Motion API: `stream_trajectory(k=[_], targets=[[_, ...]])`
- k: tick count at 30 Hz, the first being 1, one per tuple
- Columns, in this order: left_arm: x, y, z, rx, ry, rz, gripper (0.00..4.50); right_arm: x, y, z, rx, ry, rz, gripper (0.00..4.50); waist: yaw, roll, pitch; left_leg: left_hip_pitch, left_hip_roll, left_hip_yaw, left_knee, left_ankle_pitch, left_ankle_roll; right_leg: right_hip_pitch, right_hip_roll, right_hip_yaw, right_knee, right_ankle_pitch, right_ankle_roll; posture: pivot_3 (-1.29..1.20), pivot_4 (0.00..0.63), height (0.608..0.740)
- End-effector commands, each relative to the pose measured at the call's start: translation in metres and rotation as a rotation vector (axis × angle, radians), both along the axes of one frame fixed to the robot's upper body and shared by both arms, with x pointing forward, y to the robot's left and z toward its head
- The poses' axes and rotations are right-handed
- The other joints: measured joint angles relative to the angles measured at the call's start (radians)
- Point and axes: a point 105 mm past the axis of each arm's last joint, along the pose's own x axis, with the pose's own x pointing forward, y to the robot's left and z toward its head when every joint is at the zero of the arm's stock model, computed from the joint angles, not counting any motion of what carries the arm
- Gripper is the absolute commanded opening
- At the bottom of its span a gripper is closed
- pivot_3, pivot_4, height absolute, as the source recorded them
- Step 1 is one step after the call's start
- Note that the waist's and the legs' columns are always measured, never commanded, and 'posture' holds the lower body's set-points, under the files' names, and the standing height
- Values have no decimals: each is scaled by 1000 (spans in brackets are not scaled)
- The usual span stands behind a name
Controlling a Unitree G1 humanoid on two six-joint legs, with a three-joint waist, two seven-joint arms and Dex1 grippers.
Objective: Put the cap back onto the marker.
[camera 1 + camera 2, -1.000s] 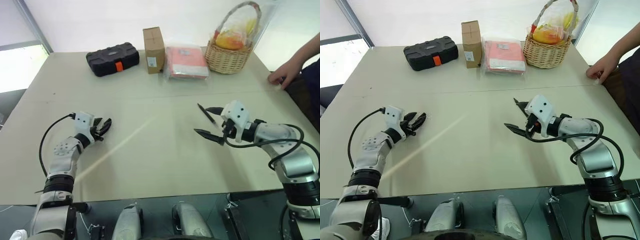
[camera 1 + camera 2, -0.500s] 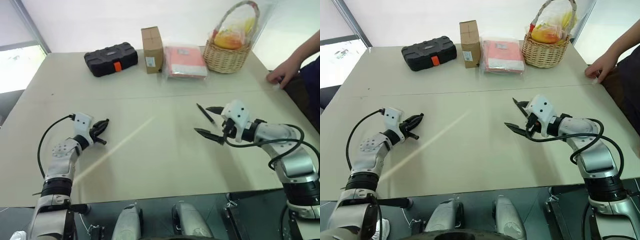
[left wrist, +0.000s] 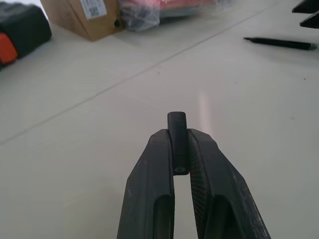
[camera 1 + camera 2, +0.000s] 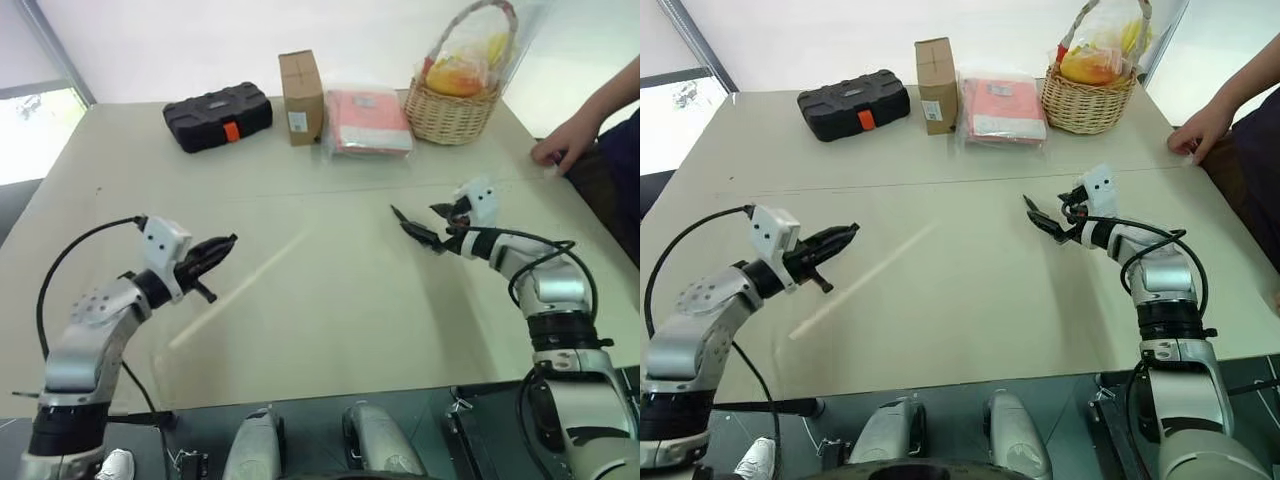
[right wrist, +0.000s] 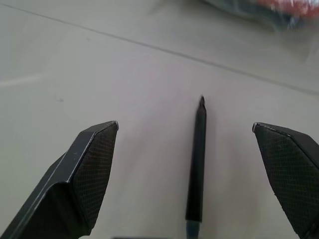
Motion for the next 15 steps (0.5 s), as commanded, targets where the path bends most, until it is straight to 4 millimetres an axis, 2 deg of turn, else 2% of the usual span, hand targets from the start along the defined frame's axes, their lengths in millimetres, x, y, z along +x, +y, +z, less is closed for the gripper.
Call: stream_trajectory(k=[1,8,15], targets=[[-2,5,21,20,-76,28,75,7,8,6,-8,-35,-11,4500,0,0,0,0,0,0,0,0,0,0,0,0,0,0,0,0,150,740],[-3,8,31,19,-98,54,75,11,12,-15,-17,7,-81,4500,0,0,0,0,0,1,1,0,0,0,0,0,0,0,0,0,150,740],[-3,4,43,-28,-109,33,75,12,1,-32,-49,56,-167,4500,1,0,0,1,0,1,1,0,0,1,0,0,0,0,0,0,150,740]])
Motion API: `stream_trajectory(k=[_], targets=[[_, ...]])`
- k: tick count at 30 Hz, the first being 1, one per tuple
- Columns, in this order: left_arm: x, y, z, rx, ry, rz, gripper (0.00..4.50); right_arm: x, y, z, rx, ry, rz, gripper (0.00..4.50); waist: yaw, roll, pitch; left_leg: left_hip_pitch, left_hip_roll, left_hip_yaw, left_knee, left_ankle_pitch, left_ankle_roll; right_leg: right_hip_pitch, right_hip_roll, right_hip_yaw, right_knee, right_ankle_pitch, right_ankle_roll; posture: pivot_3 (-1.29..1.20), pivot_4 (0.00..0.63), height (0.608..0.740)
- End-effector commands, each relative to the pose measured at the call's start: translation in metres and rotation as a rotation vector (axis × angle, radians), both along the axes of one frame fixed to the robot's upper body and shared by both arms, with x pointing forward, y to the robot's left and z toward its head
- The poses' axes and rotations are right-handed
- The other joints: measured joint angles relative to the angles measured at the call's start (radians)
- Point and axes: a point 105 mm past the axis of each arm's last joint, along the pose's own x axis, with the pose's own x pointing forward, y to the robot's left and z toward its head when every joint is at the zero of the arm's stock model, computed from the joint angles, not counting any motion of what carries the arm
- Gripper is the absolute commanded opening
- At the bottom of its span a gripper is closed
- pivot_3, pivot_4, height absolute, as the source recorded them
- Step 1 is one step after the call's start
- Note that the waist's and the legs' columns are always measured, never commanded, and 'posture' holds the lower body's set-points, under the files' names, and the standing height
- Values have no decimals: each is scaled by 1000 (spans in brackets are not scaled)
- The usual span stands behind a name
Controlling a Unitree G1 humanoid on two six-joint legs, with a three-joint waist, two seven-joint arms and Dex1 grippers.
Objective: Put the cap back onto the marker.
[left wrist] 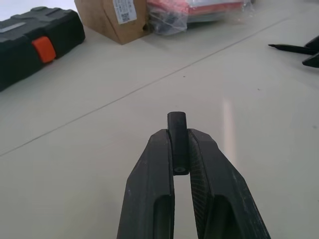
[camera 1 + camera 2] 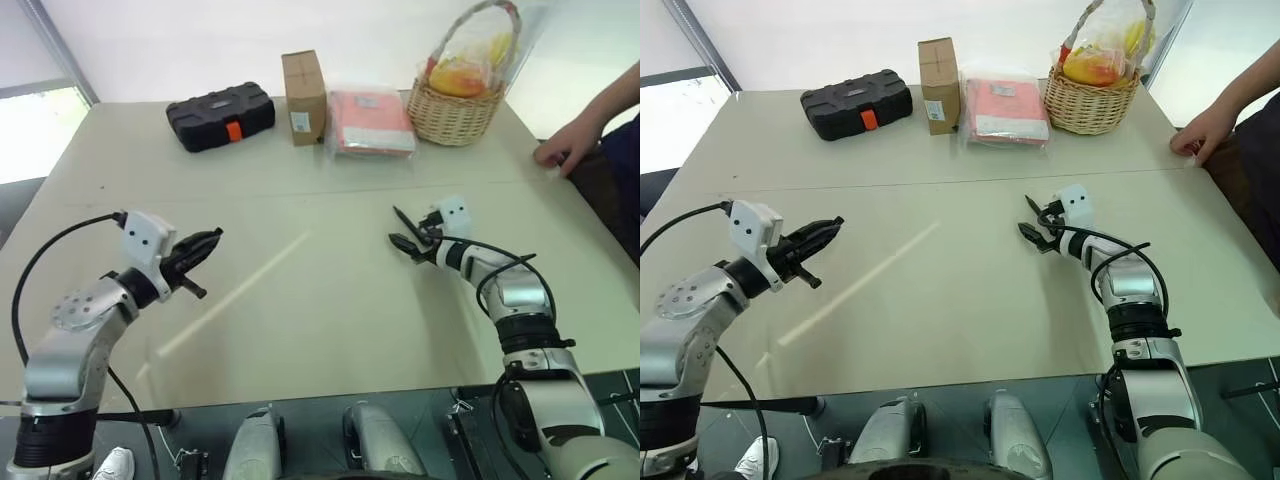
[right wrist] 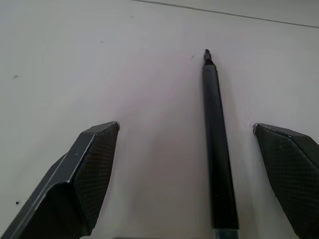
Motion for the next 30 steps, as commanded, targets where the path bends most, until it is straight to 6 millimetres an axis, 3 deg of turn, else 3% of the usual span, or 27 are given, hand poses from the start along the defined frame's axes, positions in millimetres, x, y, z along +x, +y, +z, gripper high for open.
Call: stream_trajectory(k=[1,5,8,14,23,26,30], targets=[[-3,-6,22,-13,-64,-35,75,3,-7,-2,5,14,-46,4500,0,0,0,0,0,0,0,0,0,0,0,0,0,0,0,0,150,740],[-6,-11,25,-24,-56,-74,75,2,-9,-6,10,25,-51,4500,0,-1,0,0,0,0,1,0,0,2,0,0,-1,0,-1,0,150,740],[-11,-17,29,-31,-48,-132,0,1,-10,-9,7,42,-50,3207,0,-1,0,0,0,0,1,0,0,2,0,0,-1,0,-1,0,150,740],[-17,-19,34,-4,-13,-202,0,-2,-10,-13,-2,60,-43,57,-7,-1,-1,1,0,0,-1,0,0,1,1,0,-2,0,0,0,150,740],[-24,-18,33,39,18,-262,0,-7,-7,-14,-20,51,-19,57,-23,-1,-1,0,0,-1,-1,0,0,1,0,0,-2,0,-1,0,150,740],[-21,-19,31,54,10,-262,0,-13,3,15,-157,-80,157,57,-22,0,0,0,0,-1,-1,0,0,1,0,0,-3,-1,-1,0,150,740],[-17,-23,22,90,7,-298,0,-38,12,46,-327,-165,462,57,-22,3,2,-1,0,0,-1,0,0,1,0,0,-4,-1,-1,0,150,740]])
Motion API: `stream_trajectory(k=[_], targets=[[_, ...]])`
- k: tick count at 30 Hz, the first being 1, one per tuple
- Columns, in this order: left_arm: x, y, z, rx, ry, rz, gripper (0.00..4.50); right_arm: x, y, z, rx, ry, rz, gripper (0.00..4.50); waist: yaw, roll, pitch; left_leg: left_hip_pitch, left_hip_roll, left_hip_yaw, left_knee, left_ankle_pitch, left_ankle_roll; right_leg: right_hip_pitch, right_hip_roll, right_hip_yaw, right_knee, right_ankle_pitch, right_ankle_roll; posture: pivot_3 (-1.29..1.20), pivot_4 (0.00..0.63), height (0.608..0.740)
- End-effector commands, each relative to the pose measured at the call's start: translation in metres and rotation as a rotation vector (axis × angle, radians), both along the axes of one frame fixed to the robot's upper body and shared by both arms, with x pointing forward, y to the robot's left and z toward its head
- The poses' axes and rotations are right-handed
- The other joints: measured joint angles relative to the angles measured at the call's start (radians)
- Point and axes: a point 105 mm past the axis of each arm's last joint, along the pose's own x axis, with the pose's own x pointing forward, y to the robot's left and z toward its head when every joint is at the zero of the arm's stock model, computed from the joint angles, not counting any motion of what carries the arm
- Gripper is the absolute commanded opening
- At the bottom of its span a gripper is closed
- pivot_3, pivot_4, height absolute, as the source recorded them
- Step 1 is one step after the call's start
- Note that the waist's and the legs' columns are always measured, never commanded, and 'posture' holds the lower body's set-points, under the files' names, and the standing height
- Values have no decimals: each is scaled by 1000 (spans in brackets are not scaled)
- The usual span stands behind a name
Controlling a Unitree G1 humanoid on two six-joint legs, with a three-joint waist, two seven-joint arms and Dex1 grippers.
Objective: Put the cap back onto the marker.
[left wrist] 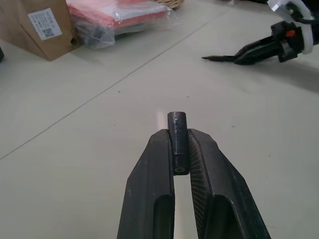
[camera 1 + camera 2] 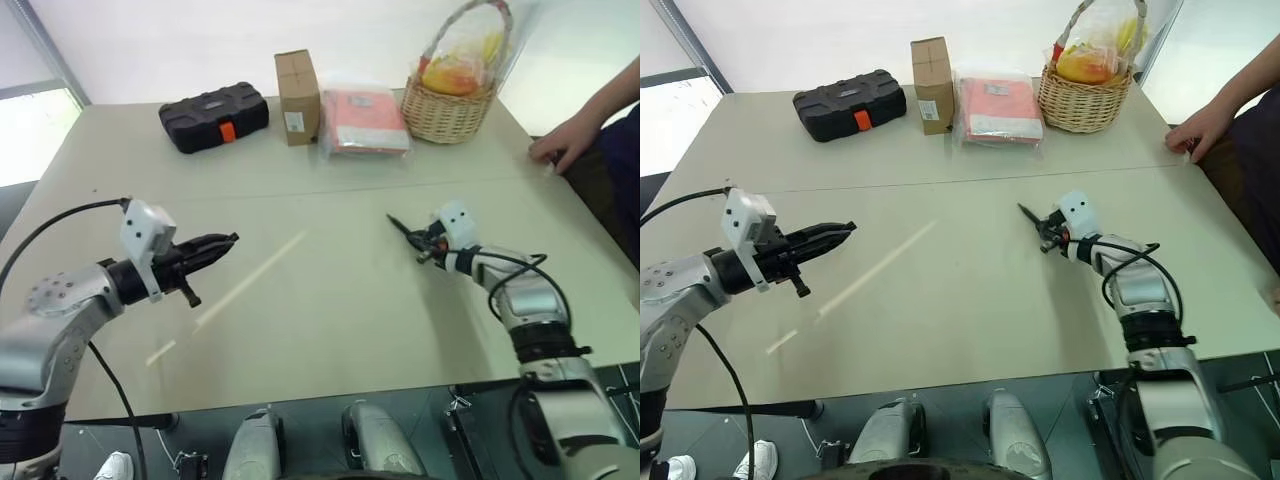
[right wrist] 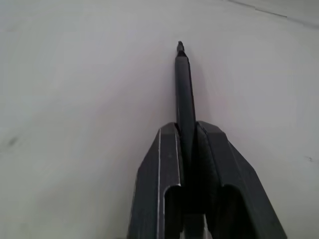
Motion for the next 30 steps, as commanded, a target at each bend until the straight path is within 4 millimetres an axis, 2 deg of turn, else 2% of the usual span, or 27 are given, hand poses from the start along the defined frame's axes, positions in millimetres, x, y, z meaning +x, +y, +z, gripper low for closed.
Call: stream_trajectory(k=[1,5,8,15,23,30], targets=[[3,-4,2,49,-66,-40,0,-18,15,41,-97,-96,260,57,0,1,1,0,0,0,0,0,0,0,0,0,0,0,0,0,150,740],[10,-15,-2,85,-138,-112,0,-32,20,61,-190,-107,434,57,0,0,1,1,0,1,0,0,0,0,1,0,0,0,0,0,150,740],[10,-22,-7,104,-170,-183,0,-33,29,70,-214,-128,505,57,-2,0,1,1,1,1,0,0,0,0,1,0,-1,-1,-2,0,150,740],[22,-37,-8,92,-300,-285,0,-34,52,71,-292,-162,649,57,6,0,1,0,0,2,1,0,0,0,0,0,-1,0,0,0,150,740],[24,-46,-22,116,-422,-374,0,-33,66,74,-312,-204,703,57,9,0,1,0,0,3,1,0,0,0,0,1,0,0,1,0,150,740],[29,-50,-17,145,-501,-391,0,-30,72,82,-320,-255,700,57,17,0,1,0,0,3,2,0,0,0,0,1,0,1,1,0,150,740]])
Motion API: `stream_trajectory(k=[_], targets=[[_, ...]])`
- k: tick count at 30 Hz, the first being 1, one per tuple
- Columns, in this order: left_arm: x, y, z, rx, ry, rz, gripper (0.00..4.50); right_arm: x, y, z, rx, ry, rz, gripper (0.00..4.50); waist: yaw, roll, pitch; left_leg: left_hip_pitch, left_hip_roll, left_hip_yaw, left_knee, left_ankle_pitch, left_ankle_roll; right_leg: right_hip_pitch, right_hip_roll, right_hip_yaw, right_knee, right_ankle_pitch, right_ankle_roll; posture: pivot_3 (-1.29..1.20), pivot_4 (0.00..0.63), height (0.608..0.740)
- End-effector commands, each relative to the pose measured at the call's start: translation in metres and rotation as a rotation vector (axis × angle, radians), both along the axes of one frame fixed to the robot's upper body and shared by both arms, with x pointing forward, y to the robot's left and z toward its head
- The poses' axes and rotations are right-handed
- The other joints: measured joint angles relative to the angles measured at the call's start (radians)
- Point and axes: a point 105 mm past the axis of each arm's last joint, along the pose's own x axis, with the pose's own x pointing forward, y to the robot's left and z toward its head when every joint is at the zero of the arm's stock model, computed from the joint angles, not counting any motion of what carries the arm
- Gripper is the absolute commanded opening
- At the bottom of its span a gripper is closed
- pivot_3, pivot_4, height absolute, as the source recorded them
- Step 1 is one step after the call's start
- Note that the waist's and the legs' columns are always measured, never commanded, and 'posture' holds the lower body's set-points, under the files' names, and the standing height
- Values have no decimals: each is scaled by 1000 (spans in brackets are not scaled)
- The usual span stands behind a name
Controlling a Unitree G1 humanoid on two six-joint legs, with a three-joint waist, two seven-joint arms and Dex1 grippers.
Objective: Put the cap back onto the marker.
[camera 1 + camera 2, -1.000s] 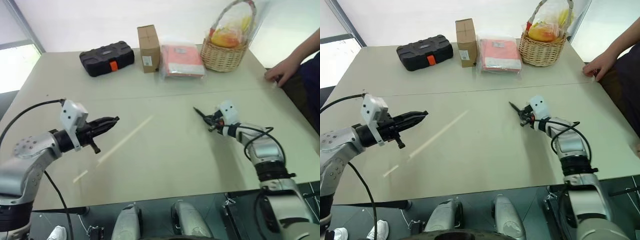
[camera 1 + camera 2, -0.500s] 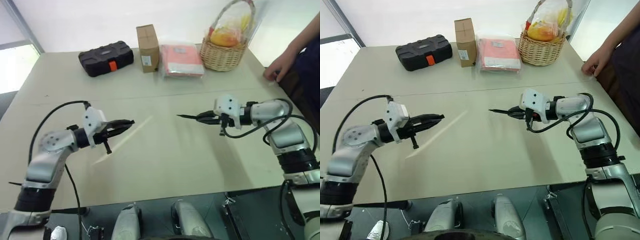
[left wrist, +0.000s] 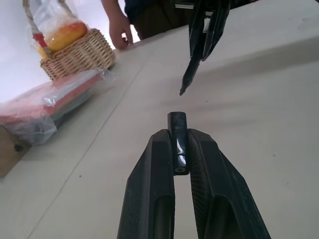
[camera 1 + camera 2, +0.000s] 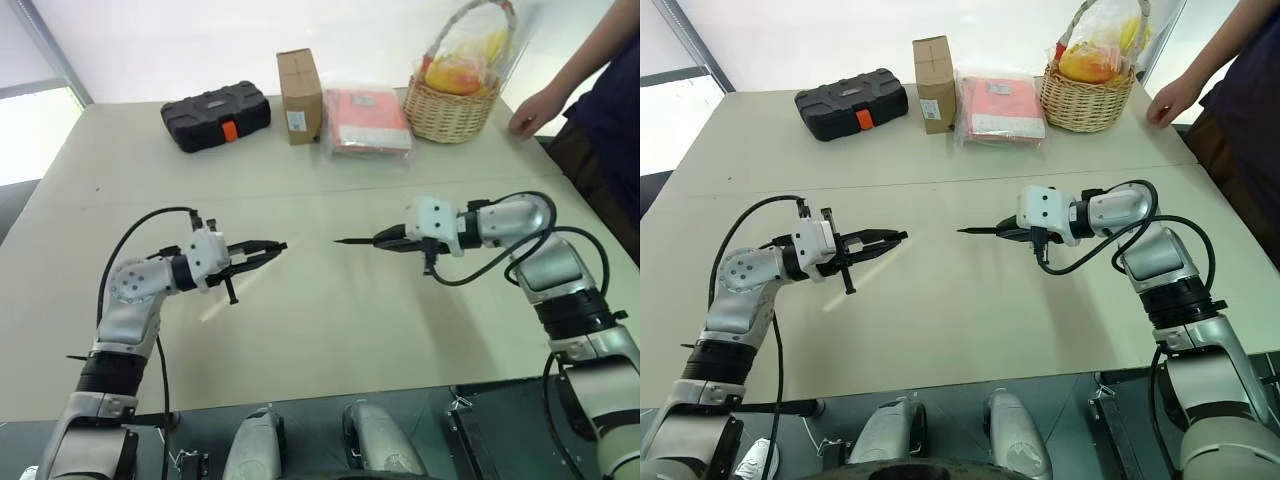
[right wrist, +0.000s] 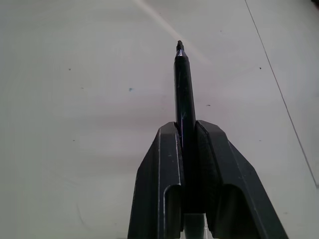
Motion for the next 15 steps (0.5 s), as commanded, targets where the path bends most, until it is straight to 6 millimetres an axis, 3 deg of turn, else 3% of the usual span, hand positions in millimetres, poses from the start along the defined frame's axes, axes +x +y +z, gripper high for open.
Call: stream_trajectory(k=[1,9,15], targets=[[0,-2,11,13,-94,-11,0,2,8,19,27,-76,22,57,5,0,0,0,0,0,0,0,0,0,0,0,0,0,0,0,150,740],[-1,-2,7,23,-132,-6,0,2,16,22,-4,-174,59,57,13,0,0,0,0,0,0,0,0,0,0,0,0,0,0,0,150,740],[-4,-4,5,-24,-33,-6,0,-5,20,18,31,-135,91,57,11,0,0,0,0,0,0,0,0,0,0,0,0,0,0,0,150,740]])
